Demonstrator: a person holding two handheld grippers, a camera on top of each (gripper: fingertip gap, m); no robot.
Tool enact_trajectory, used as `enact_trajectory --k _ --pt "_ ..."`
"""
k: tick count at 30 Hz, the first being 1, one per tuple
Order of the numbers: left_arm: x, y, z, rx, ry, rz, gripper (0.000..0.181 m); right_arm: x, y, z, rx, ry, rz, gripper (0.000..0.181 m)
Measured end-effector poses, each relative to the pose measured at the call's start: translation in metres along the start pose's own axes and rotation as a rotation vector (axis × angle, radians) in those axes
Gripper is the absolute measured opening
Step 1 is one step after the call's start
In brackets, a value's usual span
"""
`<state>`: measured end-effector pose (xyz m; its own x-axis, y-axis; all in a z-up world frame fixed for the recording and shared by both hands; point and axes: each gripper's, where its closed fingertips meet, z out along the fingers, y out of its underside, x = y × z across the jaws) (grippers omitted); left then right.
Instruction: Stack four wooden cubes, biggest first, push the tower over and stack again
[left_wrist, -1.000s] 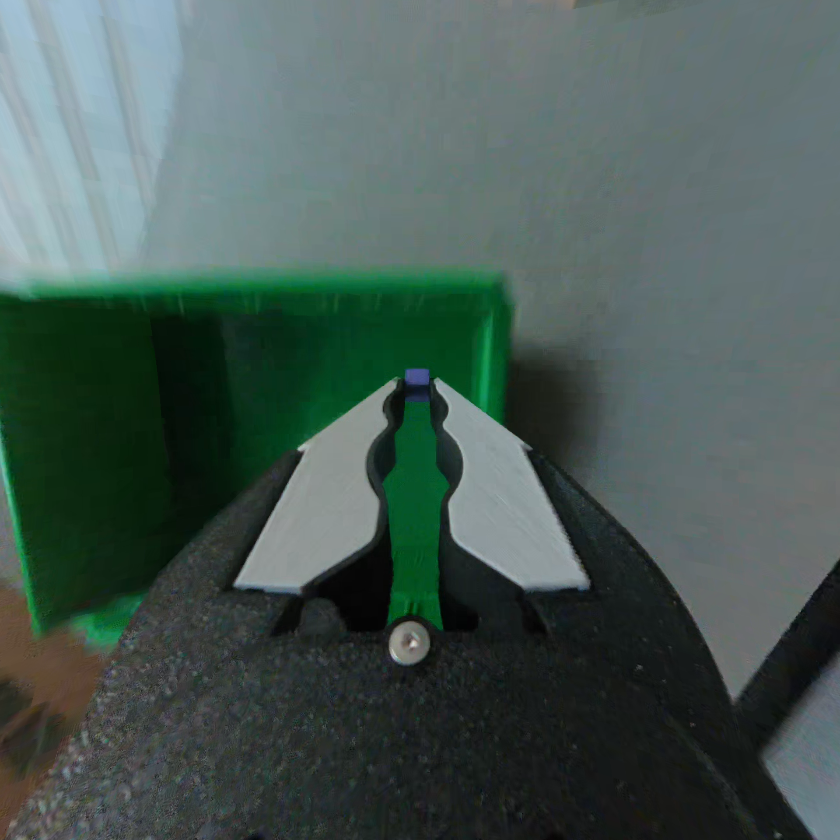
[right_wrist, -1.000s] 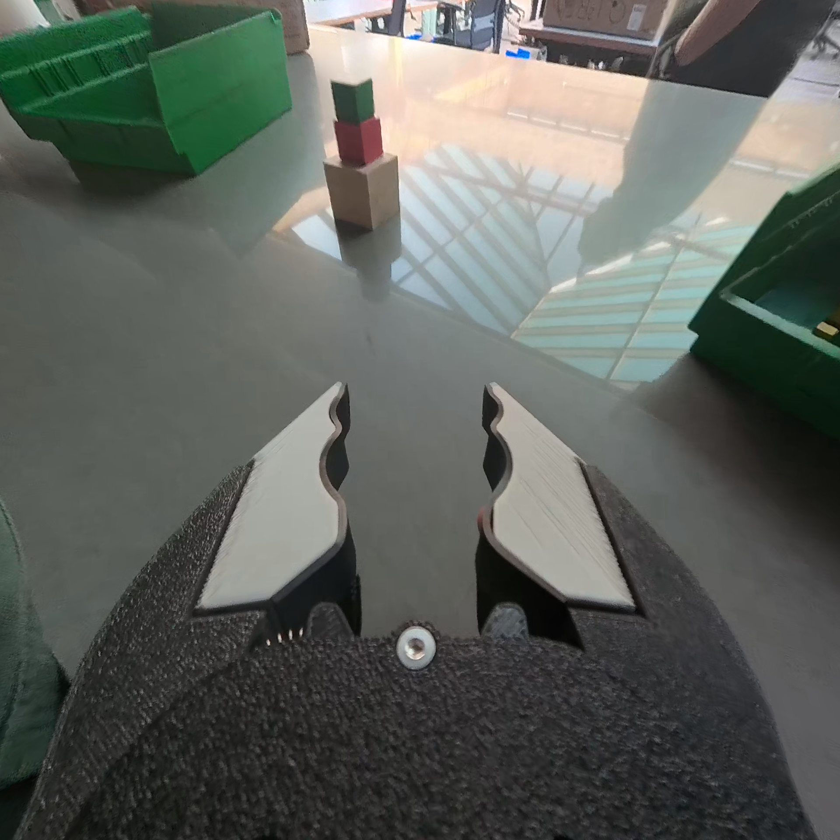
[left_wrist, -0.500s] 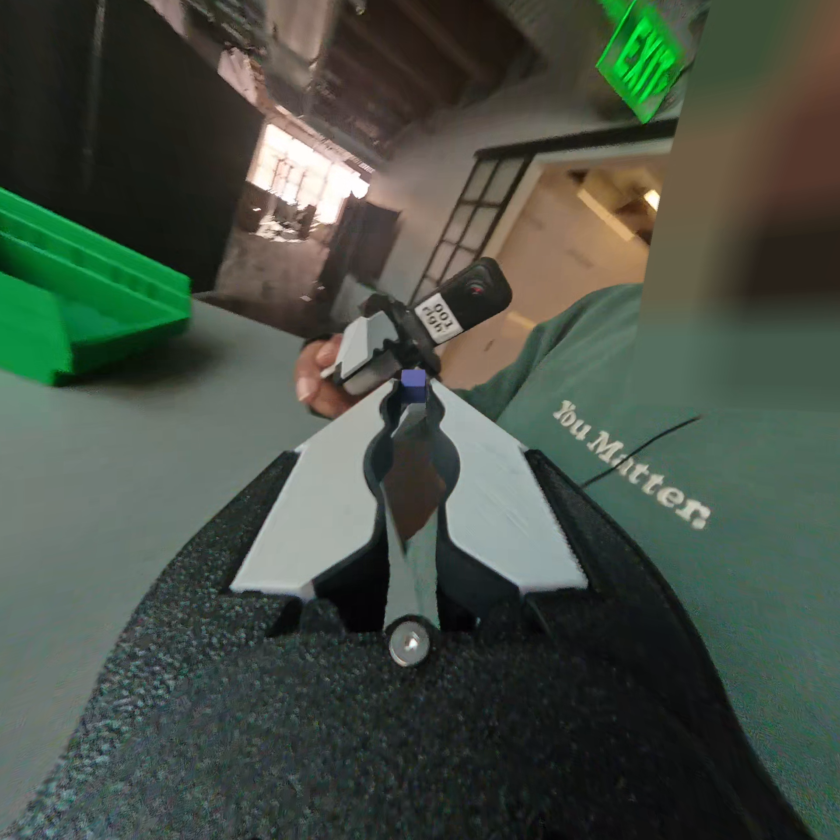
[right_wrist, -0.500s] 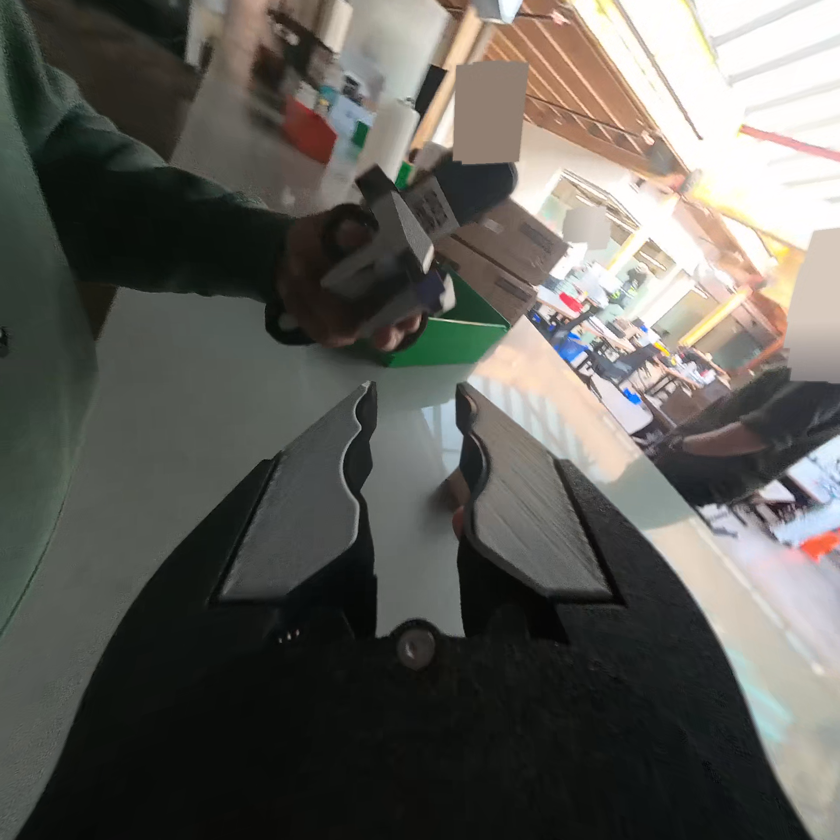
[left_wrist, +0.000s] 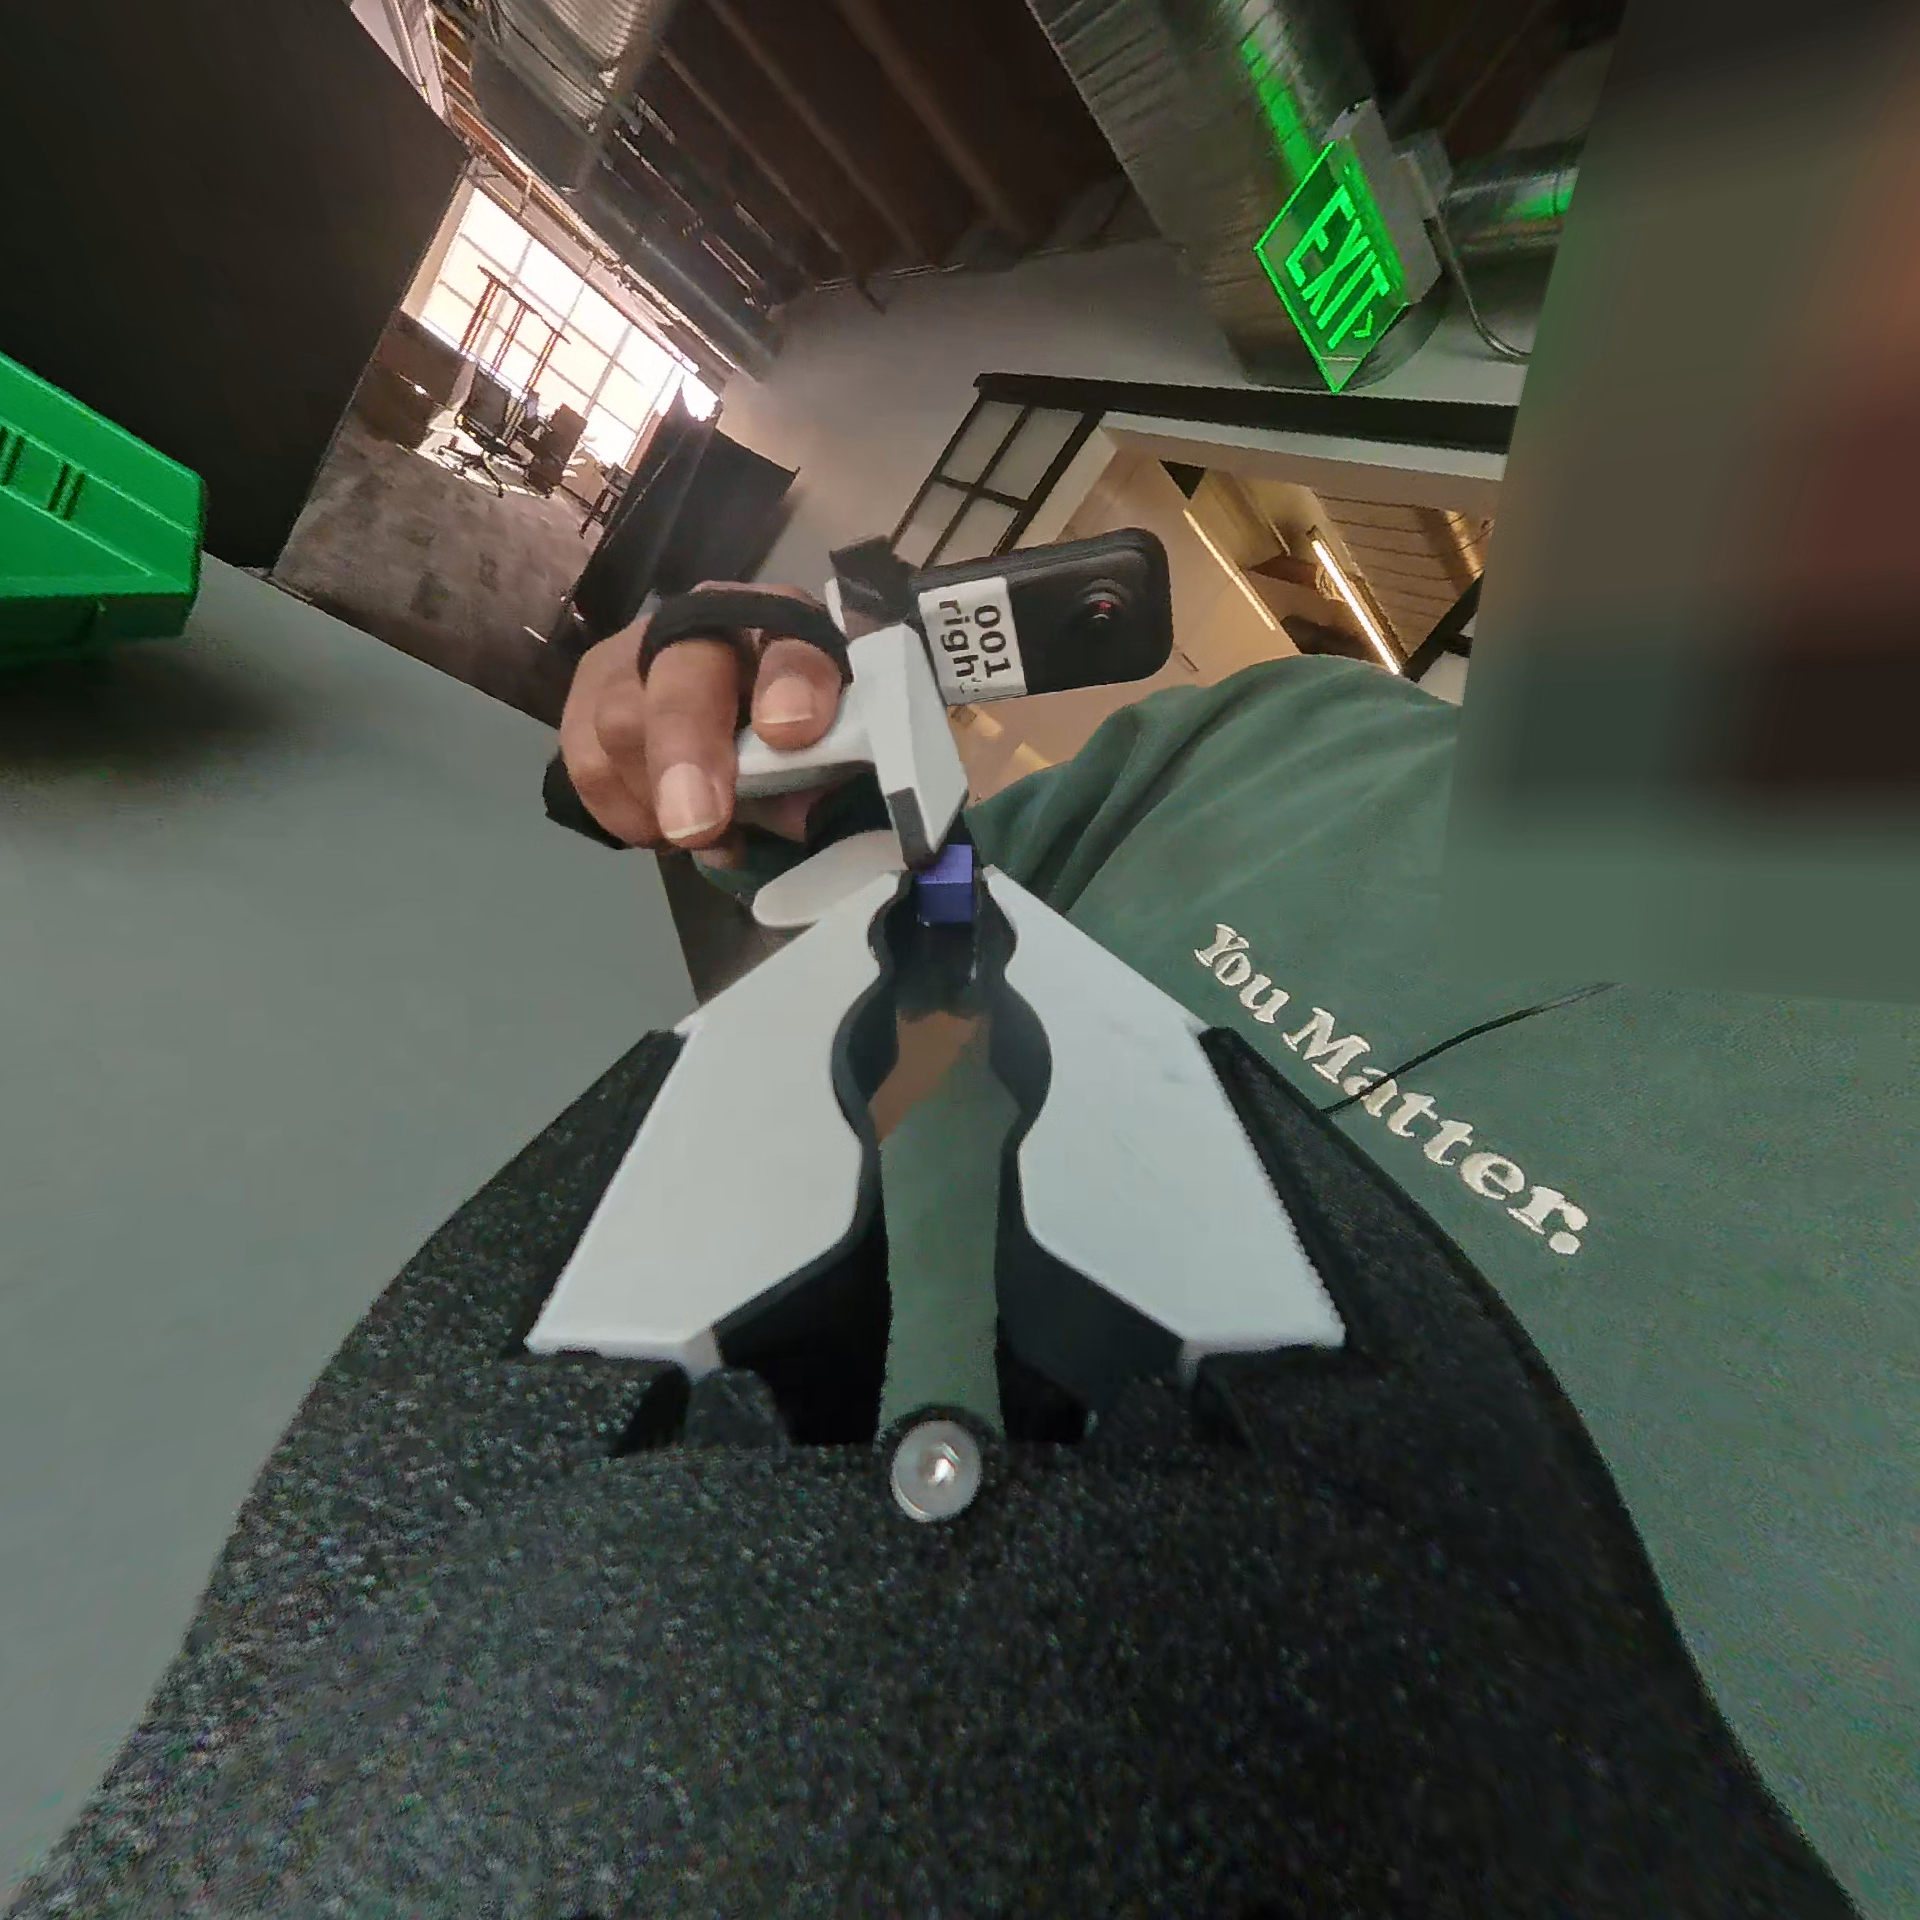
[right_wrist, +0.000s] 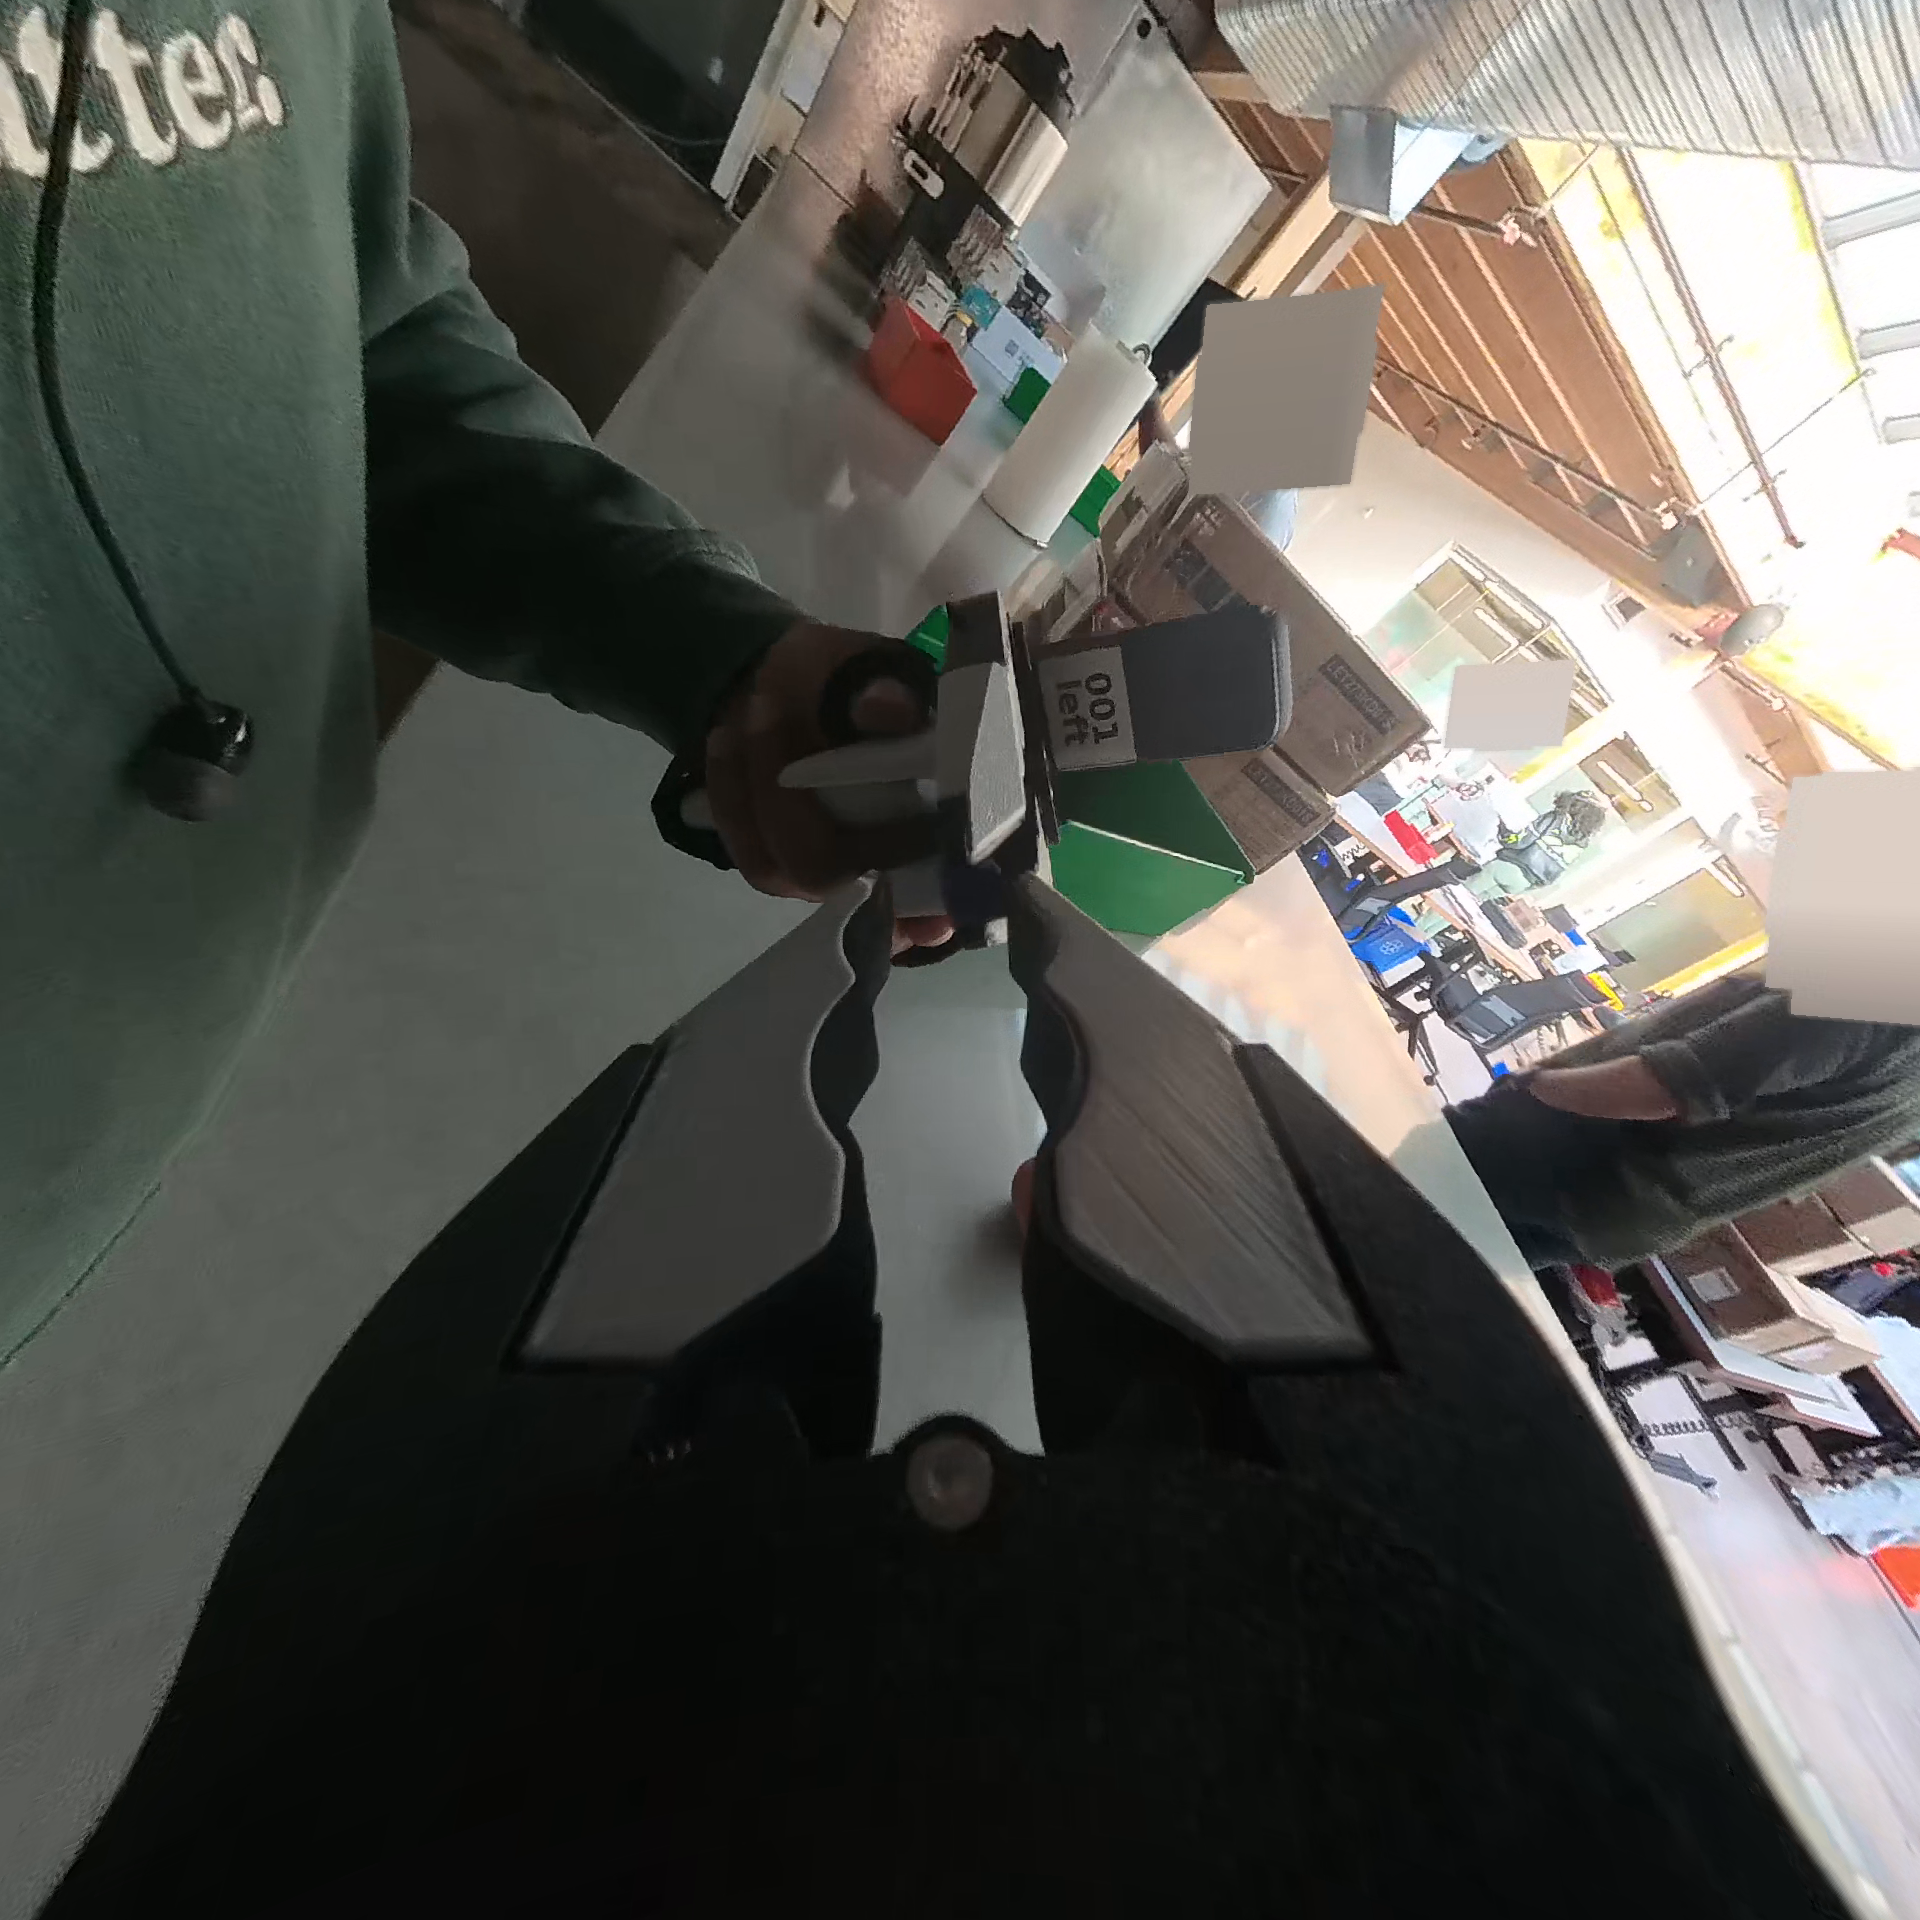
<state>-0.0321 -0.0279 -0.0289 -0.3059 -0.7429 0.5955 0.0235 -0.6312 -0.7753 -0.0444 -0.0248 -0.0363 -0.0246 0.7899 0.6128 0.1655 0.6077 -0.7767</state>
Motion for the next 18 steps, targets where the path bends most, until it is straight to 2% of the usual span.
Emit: enact_trajectory --k 3,8,11,12,15,18 --pt "-0.001 0.003 0.001 -0.015 0.009 -0.006 0.009 0.001 0.0 -0.002 -0.006 -0.003 -0.011 0.012" --pt "0.001 0.005 -0.001 0.0 0.031 -0.015 0.01 -0.001 -0.001 0.001 -0.018 -0.055 0.012 0.01" --pt "0.003 -0.001 -0.012 0.061 -0.039 0.115 0.017 0.016 0.0 0.005 -0.061 -0.113 0.098 0.009" --pt "0.0 -0.005 -0.018 0.09 -0.114 0.202 0.023 0.029 0.004 0.008 -0.105 -0.124 0.112 0.009" --pt "-0.021 -0.005 -0.046 0.094 -0.481 0.477 0.037 0.072 0.034 0.024 -0.293 -0.186 0.125 0.009" --pt "-0.038 0.005 -0.075 0.066 -0.802 0.608 0.044 0.108 0.073 0.048 -0.497 -0.297 0.166 0.01"
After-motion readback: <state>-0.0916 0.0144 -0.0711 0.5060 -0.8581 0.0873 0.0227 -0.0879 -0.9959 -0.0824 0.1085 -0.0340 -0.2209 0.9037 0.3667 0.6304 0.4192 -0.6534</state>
